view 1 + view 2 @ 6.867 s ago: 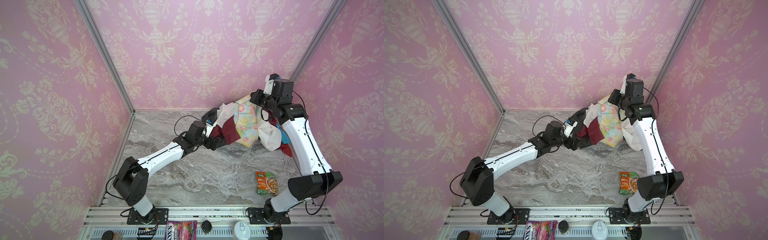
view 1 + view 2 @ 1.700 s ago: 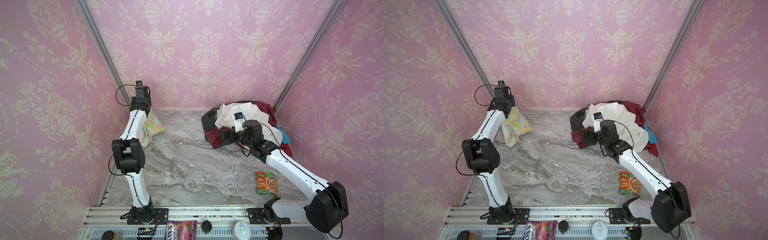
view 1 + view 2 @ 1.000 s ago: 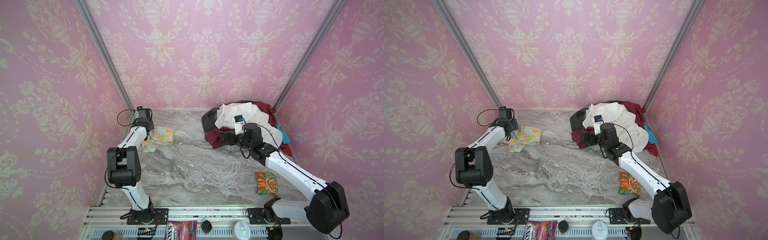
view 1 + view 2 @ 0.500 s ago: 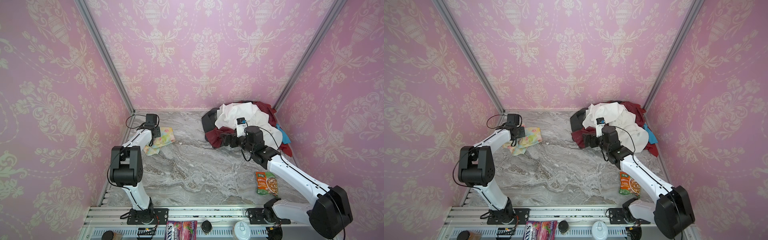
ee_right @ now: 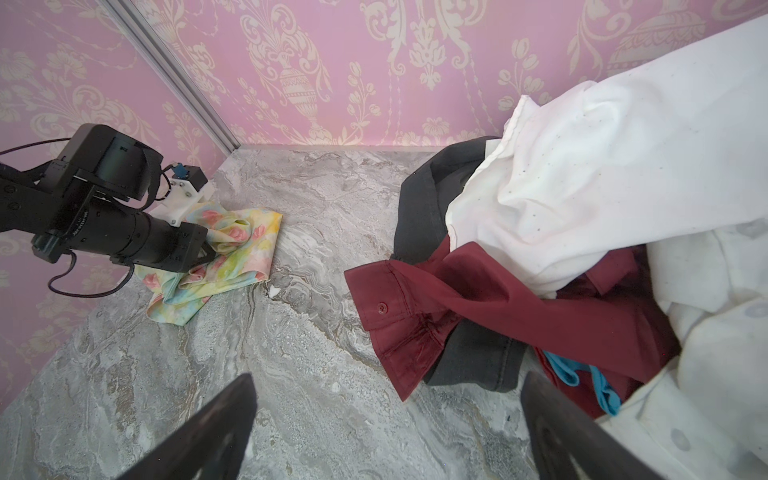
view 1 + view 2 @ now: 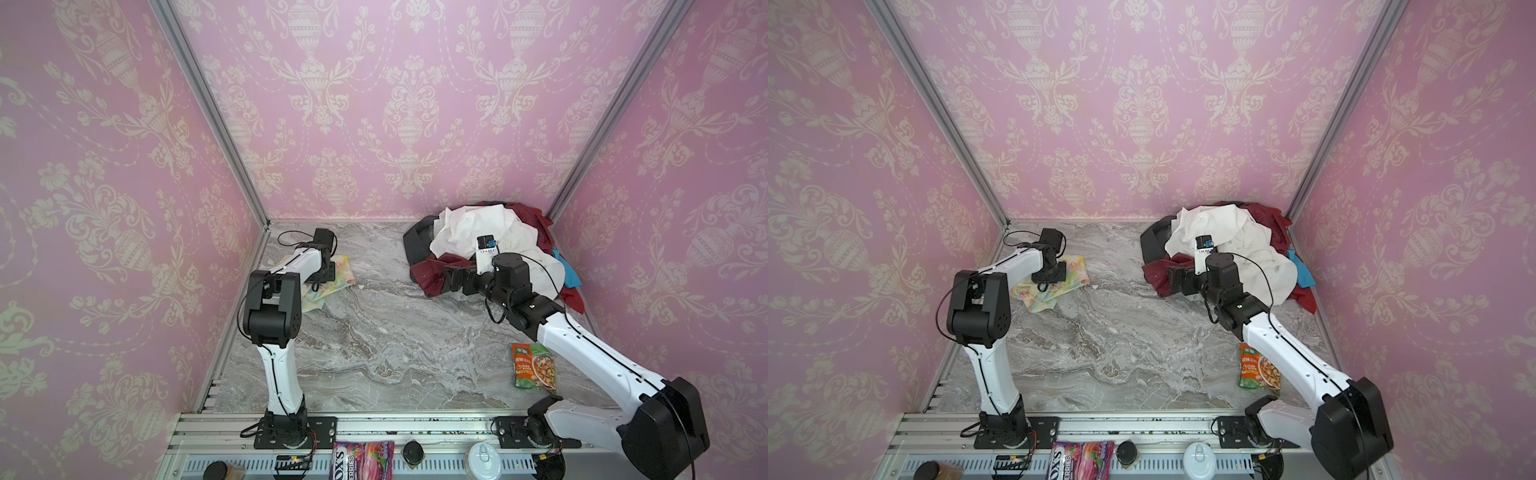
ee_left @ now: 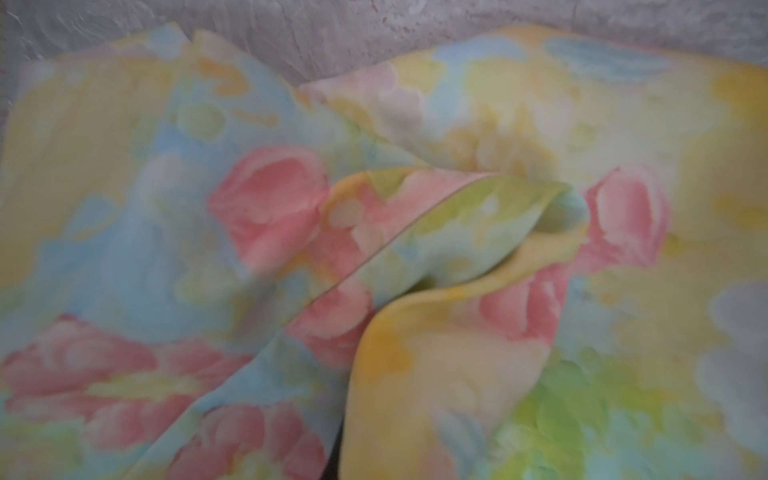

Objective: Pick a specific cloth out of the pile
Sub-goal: 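Lower the floral cloth onto the table near the far corner with the left gripper, then open the left gripper and release the floral cloth on the table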

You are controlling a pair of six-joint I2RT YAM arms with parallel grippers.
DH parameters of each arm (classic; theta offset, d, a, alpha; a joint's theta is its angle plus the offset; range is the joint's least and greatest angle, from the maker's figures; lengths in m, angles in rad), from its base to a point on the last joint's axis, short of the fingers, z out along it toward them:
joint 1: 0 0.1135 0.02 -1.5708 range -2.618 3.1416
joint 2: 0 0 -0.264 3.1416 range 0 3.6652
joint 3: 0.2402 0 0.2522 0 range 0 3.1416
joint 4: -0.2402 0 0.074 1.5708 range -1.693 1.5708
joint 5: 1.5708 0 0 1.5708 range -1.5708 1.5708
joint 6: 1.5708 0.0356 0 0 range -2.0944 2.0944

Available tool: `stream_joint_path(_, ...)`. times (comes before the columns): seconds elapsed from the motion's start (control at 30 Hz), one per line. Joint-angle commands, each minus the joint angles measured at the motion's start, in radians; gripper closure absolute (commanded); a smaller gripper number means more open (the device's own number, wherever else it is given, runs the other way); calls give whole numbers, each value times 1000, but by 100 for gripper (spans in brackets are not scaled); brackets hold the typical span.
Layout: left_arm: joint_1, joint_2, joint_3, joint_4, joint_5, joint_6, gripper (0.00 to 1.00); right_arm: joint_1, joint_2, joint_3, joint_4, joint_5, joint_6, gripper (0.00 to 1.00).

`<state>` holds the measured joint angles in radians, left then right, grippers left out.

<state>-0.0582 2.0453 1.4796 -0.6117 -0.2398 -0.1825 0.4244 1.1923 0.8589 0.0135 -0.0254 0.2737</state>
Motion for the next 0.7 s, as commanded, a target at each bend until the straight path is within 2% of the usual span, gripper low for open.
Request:
stream_joint_path(0.0, 51, 64, 50, -156, 55, -92, 100, 2, -21, -18, -14, 24, 19, 0)
stream_joint_path(0.2, 106, 104, 150, -194, 132, -215, 100, -4, -5, -8, -40, 21, 24, 0)
stream_joint_path(0.27, 120, 126, 196, -208, 146, -259, 86, -6, -4, -10, -40, 25, 24, 0)
stream_joint_path(0.5, 181, 210, 338, -207, 231, -429, 82, -17, 1, -18, -37, 27, 20, 0)
stream_joint_path(0.67, 215, 266, 453, -210, 236, -514, 78, -37, 4, -20, -42, 18, 15, 0)
